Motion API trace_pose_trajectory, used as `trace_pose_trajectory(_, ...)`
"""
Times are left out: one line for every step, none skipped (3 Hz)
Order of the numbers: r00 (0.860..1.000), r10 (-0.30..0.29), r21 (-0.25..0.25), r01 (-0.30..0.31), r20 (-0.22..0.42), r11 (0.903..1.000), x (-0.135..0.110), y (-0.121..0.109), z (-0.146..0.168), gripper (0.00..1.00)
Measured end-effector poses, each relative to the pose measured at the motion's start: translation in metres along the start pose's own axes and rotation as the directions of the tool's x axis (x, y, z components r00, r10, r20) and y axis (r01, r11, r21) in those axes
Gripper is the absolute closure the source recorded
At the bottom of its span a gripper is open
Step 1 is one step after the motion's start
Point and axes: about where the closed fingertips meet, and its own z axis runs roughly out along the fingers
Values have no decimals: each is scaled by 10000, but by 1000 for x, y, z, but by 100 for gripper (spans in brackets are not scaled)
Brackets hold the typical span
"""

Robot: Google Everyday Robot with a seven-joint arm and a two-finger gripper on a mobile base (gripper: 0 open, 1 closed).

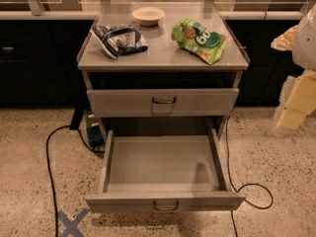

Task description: Close middle drawer

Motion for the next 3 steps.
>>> trace_pose_trajectory(10000, 0, 0, 0, 0, 10000, 0, 0, 0, 0)
trace_pose_trajectory(9985, 365, -429, -348, 419, 9985, 10, 10, 12, 0)
trace_pose_trajectory(9983, 298, -1321, -230, 498, 9910, 30, 35, 50, 0)
